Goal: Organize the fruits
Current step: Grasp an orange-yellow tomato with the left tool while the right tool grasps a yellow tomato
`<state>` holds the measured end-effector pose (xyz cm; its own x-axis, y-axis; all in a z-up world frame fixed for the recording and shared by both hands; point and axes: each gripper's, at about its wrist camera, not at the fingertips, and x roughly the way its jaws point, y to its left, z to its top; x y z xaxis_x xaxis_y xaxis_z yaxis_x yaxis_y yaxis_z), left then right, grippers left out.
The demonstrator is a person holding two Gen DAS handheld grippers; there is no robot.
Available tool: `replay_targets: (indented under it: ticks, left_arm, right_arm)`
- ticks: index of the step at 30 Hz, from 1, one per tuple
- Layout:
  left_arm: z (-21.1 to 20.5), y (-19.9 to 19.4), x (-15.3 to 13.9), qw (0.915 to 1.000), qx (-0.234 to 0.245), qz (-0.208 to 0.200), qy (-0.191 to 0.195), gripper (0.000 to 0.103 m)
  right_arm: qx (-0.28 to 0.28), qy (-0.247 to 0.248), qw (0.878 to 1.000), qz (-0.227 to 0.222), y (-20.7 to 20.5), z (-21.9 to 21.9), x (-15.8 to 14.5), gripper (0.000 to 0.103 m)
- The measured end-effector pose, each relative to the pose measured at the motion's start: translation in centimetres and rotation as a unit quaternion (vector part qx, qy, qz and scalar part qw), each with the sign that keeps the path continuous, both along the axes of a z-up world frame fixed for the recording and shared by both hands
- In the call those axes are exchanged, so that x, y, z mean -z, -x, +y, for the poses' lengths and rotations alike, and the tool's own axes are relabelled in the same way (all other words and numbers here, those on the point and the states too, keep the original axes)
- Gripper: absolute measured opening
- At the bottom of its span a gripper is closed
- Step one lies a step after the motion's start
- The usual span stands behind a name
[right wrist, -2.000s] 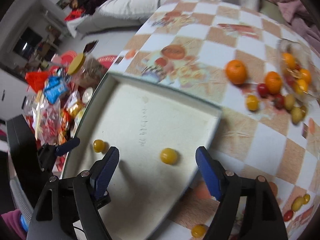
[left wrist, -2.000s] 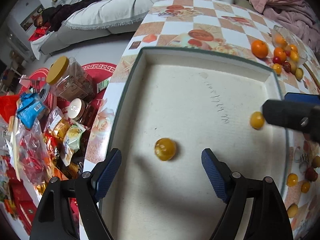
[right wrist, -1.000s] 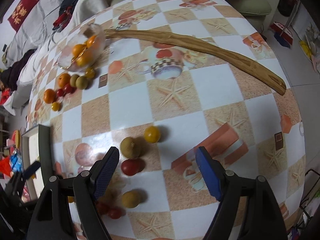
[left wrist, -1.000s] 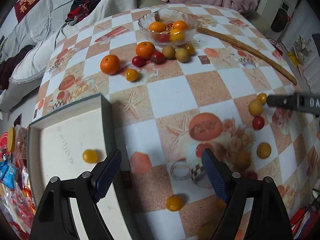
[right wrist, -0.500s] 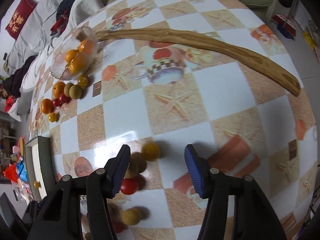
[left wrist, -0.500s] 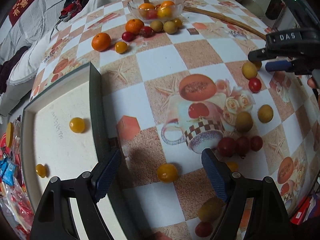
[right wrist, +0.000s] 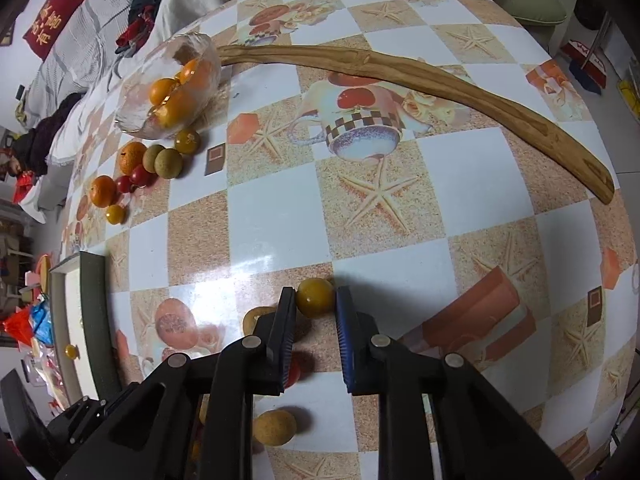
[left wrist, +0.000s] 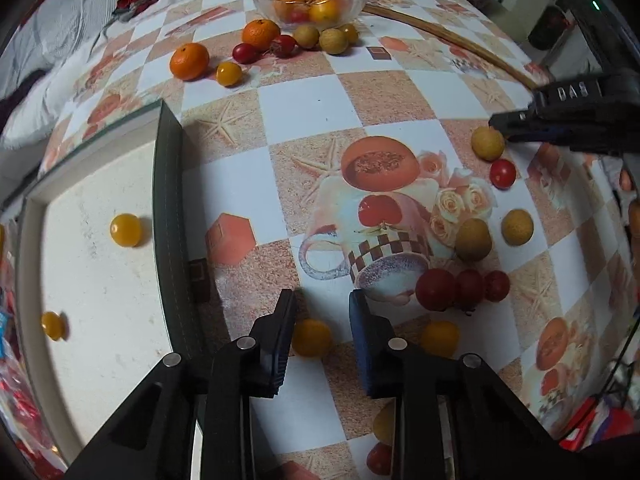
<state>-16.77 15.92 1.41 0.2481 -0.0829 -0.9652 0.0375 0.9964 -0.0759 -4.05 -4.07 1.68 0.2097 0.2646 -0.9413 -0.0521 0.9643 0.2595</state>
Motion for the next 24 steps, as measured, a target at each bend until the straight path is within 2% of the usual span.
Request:
replay_targets:
  ticks: [1,2,6,13,15,16,17,19,24]
  left_arm:
    - [0.4,-0.1,0.0,0.9999,-0.008,0.003,0.011,0.017]
    - [1.1,-0.3,0.0,0.9995,-0.016,0.009,0.023,0.014]
    - [2.5,-0.5,0.1,0.9979,-0.039,0.016,0.050,0.014]
    - [1.9,0.5,-0.4,0.9989,-0.028,0.003,0.036,0.015]
    - [1.8,0.7,-0.5,0.9992,-0.023,0.003,0.033,0.027]
    - [1.8,0.8,-0.6,0.9994,-0.022,0.003,0.028,0.049]
    - [1.9,1.0,-0.7,0.9995,-0.023,-0.005,0.021,0.065]
    - [1.9,1.5,-1.2,0.9995,-0.022,-0.019,0.016,0.065]
    - [1.5,2.0,-0.8,1.0000,-0.003,-0.009,0.000,0.065]
  right_arm:
    - [-0.003,-0.001,1.000,-0.002,0.1,0.0,-0.1,0.022]
    - [-0.005,-0.001,1.000,-0.004,0.2,0.2,-0.3,0.022]
    - [-0.012,-0.009,1.000,-0.005,0.8,0.7,-0.9,0.022]
    - [-0.018,-0.013,1.000,-0.005,1.7,1.5,-1.3,0.022]
    - [-0.020,-0.014,1.000,-0.006,1.9,1.7,-1.4,0.022]
    - [-0.021,-0.015,1.000,-0.006,1.9,1.8,-1.4,0.022]
    - [-0.021,-0.015,1.000,-0.005,2.0,1.9,-1.4,0.022]
    - [-0.021,-0.017,1.000,-0.004,2.2,2.1,-1.4,0.022]
    - [-0.024,-0.021,0.999,-0.002,2.5,2.4,-1.5,0.022]
